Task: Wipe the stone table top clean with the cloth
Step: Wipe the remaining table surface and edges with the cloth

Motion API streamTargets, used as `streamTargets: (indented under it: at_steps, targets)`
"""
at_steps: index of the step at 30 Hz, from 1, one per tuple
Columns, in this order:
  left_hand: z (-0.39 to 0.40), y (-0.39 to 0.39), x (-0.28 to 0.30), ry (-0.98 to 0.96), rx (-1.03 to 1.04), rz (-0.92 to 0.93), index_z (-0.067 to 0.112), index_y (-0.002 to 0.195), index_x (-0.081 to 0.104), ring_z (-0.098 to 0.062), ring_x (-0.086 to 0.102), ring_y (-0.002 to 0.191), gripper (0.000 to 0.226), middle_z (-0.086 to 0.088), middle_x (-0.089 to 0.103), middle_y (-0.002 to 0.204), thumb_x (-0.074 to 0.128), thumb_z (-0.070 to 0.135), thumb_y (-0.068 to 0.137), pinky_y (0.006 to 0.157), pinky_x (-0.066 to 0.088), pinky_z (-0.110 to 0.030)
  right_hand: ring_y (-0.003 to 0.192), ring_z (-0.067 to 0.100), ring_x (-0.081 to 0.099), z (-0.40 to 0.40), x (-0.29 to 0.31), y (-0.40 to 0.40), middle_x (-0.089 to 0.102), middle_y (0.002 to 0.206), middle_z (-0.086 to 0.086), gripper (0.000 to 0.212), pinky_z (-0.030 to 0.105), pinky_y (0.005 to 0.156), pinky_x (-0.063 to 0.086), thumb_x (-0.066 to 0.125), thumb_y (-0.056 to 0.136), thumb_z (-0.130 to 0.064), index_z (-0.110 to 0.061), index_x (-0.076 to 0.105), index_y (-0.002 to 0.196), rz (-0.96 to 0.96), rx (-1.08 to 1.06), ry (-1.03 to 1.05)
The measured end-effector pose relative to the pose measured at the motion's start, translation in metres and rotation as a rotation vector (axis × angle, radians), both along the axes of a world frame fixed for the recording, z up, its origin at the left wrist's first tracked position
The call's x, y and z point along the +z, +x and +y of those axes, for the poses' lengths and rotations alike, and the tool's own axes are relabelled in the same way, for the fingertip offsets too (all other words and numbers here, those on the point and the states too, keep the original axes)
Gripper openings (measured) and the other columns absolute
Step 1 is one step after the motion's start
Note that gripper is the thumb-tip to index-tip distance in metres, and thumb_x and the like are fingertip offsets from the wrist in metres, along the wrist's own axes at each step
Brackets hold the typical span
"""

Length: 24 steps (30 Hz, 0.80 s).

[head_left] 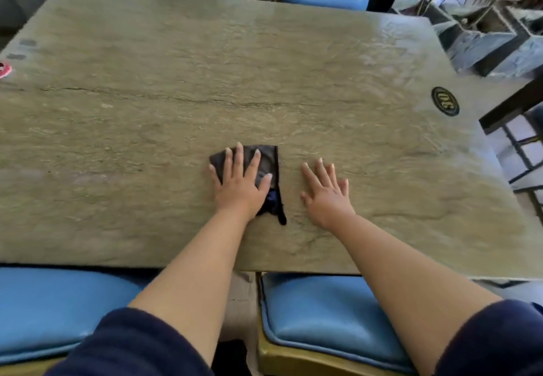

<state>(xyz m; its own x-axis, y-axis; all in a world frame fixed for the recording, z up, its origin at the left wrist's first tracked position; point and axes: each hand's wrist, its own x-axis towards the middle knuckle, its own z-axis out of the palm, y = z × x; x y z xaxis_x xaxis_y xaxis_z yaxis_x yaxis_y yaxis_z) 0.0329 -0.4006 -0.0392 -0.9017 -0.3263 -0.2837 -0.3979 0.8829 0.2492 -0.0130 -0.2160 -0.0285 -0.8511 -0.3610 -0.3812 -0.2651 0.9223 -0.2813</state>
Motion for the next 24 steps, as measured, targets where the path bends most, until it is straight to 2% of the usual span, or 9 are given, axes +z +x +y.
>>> streamTargets:
  at_steps: [5, 8, 10, 12, 14, 18, 20, 22, 24]
  targets:
    - [-0.004, -0.002, 0.005, -0.049, -0.151, -0.035, 0.041, 0.151, -0.005, -0.023, -0.022, 0.146, 0.059, 0.001, -0.023, 0.16, 0.017, 0.056, 0.097, 0.115, -0.014, -0.054, 0.145, 0.018, -0.02, 0.006, 0.003, -0.015, -0.018, 0.159, -0.006, 0.061, 0.047, 0.115, -0.011, 0.036, 0.101, -0.027, -0.039, 0.003, 0.151, -0.081, 0.066, -0.055]
    - [0.013, 0.043, 0.005, -0.03, -0.491, 0.0, 0.047, 0.148, -0.007, -0.017, -0.026, 0.144, 0.064, 0.006, -0.025, 0.159, 0.006, 0.061, 0.087, 0.116, -0.016, -0.05, 0.146, 0.019, -0.017, 0.01, 0.01, -0.024, -0.015, 0.16, -0.005, 0.069, 0.046, 0.115, -0.01, 0.034, 0.097, -0.004, -0.038, 0.008, 0.151, -0.142, 0.069, -0.096]
    - [0.018, 0.069, 0.003, -0.007, -0.719, 0.009, 0.051, 0.147, -0.005, -0.012, -0.028, 0.143, 0.064, 0.01, -0.025, 0.158, 0.009, 0.061, 0.086, 0.116, -0.018, -0.047, 0.145, 0.019, -0.017, 0.008, 0.012, -0.024, -0.016, 0.159, -0.005, 0.075, 0.046, 0.115, -0.009, 0.031, 0.093, 0.004, -0.038, 0.007, 0.151, -0.152, 0.068, -0.069]
    - [0.011, 0.07, 0.002, -0.021, -0.826, 0.027, 0.052, 0.147, -0.001, -0.009, -0.023, 0.145, 0.06, 0.014, -0.021, 0.158, 0.013, 0.057, 0.089, 0.116, -0.017, -0.043, 0.145, 0.019, -0.018, 0.005, 0.013, -0.022, -0.018, 0.159, -0.006, 0.079, 0.047, 0.116, -0.009, 0.031, 0.092, 0.007, -0.039, 0.004, 0.151, -0.131, 0.081, -0.026]
    - [0.008, 0.057, 0.004, -0.046, -0.768, 0.029, 0.051, 0.146, -0.002, -0.009, -0.019, 0.146, 0.057, 0.015, -0.02, 0.158, 0.014, 0.052, 0.092, 0.116, -0.018, -0.043, 0.145, 0.019, -0.018, 0.009, 0.018, -0.021, -0.018, 0.159, -0.004, 0.077, 0.046, 0.117, -0.008, 0.033, 0.093, 0.005, -0.036, 0.004, 0.151, -0.134, 0.109, -0.024]
    - [0.034, 0.032, 0.001, -0.057, -0.351, 0.003, 0.048, 0.148, -0.003, -0.014, -0.02, 0.146, 0.057, 0.01, -0.021, 0.159, 0.025, 0.04, 0.1, 0.115, -0.018, -0.046, 0.146, 0.021, -0.017, 0.038, 0.027, -0.024, -0.015, 0.16, -0.004, 0.075, 0.052, 0.116, -0.001, 0.033, 0.093, 0.004, -0.04, 0.012, 0.15, -0.172, 0.133, 0.018]
    - [0.055, 0.032, 0.001, -0.052, -0.334, 0.009, 0.049, 0.148, -0.002, -0.018, -0.02, 0.146, 0.057, 0.008, -0.022, 0.159, 0.023, 0.043, 0.098, 0.114, -0.018, -0.049, 0.146, 0.021, -0.015, 0.064, 0.025, -0.028, -0.012, 0.16, -0.005, 0.073, 0.055, 0.115, 0.003, 0.033, 0.093, 0.003, -0.043, 0.019, 0.148, -0.17, 0.051, 0.015]
    - [0.078, 0.038, 0.0, -0.041, -0.544, 0.052, 0.051, 0.148, 0.001, -0.021, -0.019, 0.147, 0.057, 0.007, -0.021, 0.16, 0.015, 0.051, 0.092, 0.113, -0.018, -0.05, 0.147, 0.022, -0.008, 0.092, 0.025, -0.033, -0.006, 0.161, -0.003, 0.066, 0.046, 0.117, 0.009, 0.038, 0.094, -0.001, -0.039, 0.027, 0.146, -0.151, -0.061, -0.051]
    - [0.094, 0.046, -0.004, -0.02, -0.875, 0.112, 0.051, 0.148, 0.012, -0.021, -0.015, 0.148, 0.057, 0.006, -0.013, 0.161, 0.015, 0.058, 0.091, 0.114, -0.018, -0.048, 0.148, 0.021, 0.002, 0.118, 0.026, -0.04, 0.001, 0.161, -0.001, 0.062, 0.033, 0.115, 0.015, 0.042, 0.094, -0.003, -0.034, 0.031, 0.147, -0.133, -0.104, -0.095]
